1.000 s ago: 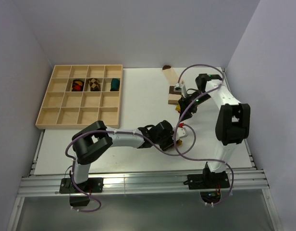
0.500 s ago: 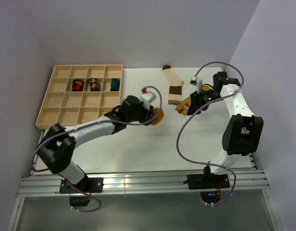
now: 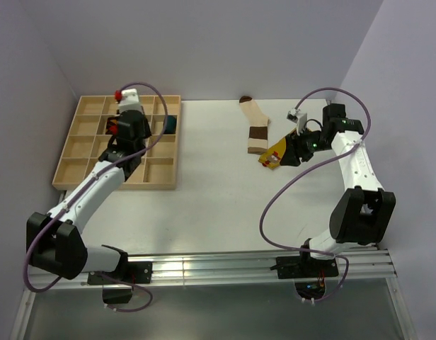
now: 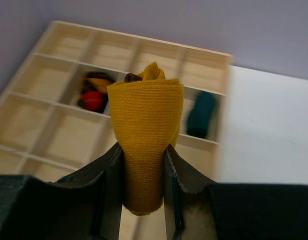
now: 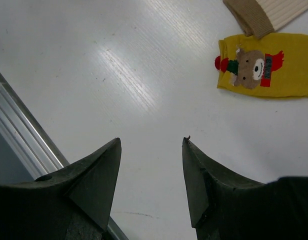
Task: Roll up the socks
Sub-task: Place the sock in the storage box.
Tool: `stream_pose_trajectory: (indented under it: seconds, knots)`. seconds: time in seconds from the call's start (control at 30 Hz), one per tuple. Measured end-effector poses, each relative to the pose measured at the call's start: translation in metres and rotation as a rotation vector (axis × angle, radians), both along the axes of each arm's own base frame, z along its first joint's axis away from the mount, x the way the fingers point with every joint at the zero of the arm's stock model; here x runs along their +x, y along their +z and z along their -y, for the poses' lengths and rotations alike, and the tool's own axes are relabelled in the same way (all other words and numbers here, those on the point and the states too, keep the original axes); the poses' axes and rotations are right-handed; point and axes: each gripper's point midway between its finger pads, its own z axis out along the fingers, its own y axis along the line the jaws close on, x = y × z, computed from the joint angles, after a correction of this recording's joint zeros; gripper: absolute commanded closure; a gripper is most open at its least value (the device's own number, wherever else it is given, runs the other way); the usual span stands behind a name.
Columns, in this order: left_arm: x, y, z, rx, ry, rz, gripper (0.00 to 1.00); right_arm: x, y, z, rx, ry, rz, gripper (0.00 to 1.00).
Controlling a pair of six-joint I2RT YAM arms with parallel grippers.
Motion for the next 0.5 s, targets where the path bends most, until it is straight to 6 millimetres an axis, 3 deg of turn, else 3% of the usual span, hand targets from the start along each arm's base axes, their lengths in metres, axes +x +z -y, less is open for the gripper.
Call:
stream_pose_trajectory:
  seconds: [0.13, 0.3, 0.4, 0.5]
  knots:
    - [-0.001, 0.001, -0.078, 0.072, 0.257, -0.007, 1.00, 0.000, -0.002, 0.000, 0.005, -0.001, -0.010, 0.41]
    - [-0.007, -0.008, -0.155, 0.123, 0.509, -0.029, 1.00, 0.001, -0.004, -0.002, 0.018, 0.003, -0.021, 0.41]
    - [-0.004, -0.032, -0.180, 0.168, 0.587, -0.090, 1.00, 0.001, -0.005, -0.002, 0.020, 0.004, -0.026, 0.41]
    - [0.004, -0.065, -0.187, 0.220, 0.599, -0.182, 1.00, -0.001, -0.007, -0.003, 0.026, 0.006, -0.033, 0.41]
